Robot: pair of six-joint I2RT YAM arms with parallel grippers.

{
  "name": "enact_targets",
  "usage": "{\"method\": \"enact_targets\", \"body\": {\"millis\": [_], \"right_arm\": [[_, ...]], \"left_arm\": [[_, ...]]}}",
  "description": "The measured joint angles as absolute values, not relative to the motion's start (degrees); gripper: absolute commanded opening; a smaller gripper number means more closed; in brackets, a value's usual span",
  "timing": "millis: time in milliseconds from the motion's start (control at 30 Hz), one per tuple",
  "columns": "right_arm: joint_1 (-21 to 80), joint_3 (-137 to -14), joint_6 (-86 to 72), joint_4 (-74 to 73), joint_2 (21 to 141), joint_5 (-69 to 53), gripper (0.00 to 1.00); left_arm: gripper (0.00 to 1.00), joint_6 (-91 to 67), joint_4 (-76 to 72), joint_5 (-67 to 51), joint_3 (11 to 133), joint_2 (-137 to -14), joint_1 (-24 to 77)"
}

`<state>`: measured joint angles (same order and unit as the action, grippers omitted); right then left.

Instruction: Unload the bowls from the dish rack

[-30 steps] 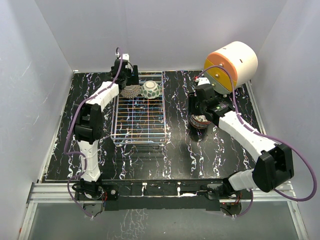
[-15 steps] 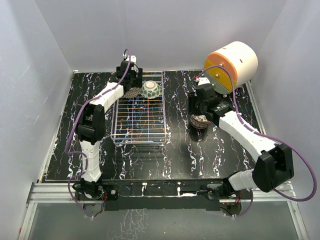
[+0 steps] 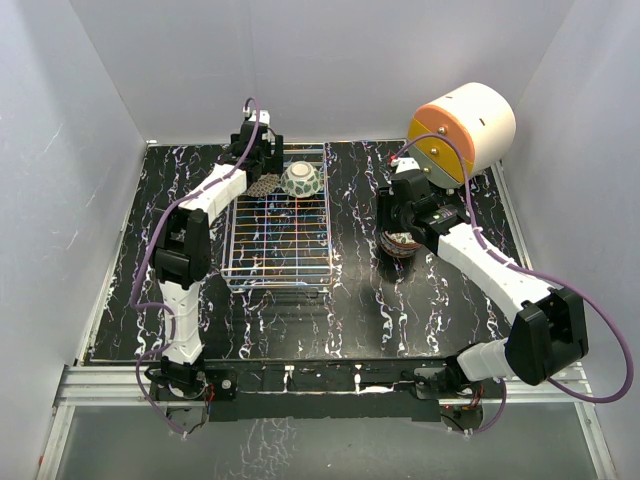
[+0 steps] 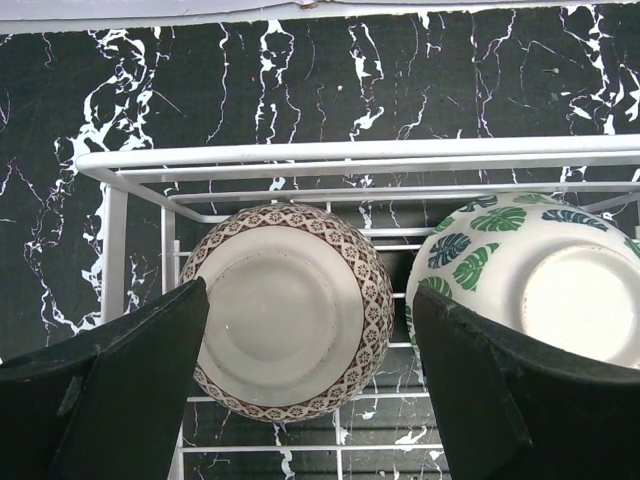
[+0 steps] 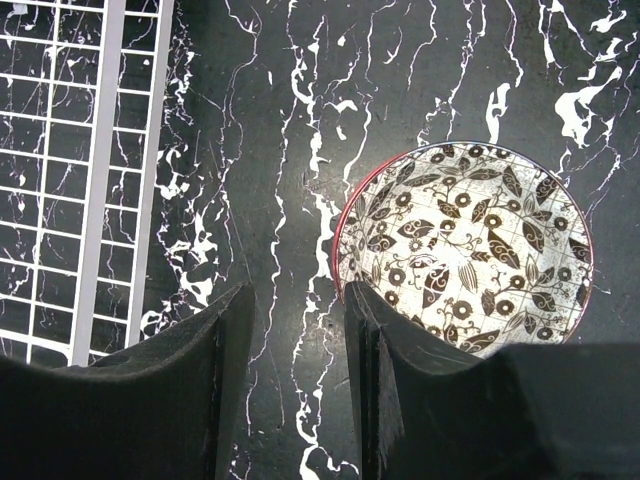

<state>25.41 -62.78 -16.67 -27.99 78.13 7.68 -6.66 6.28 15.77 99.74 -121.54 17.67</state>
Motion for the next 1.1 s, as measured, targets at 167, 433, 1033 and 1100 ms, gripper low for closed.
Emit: {"method": "enact_targets", "body": {"millis": [167, 433, 1033, 1100], "right_arm": [[25.4, -62.8, -16.9, -27.9, 78.1, 6.9, 0.44], [25.4, -62.8, -17.0, -27.8, 78.1, 6.0, 0.44], [25.4, -62.8, -17.0, -27.1, 78.1, 6.0, 0.44], [25.4, -62.8, -17.0, -27.1, 78.1, 6.0, 0.44]], "left_arm": [[0.81, -7.9, 6.2, 15.7, 99.8, -121.5, 17.0], [0.81, -9.7, 7.4, 15.4, 99.7, -121.5, 15.6], [0.63, -10.1, 8.4, 14.2, 99.7, -121.5, 15.3], [0.61, -10.1, 8.5, 14.2, 99.7, -121.5, 15.3]]}}
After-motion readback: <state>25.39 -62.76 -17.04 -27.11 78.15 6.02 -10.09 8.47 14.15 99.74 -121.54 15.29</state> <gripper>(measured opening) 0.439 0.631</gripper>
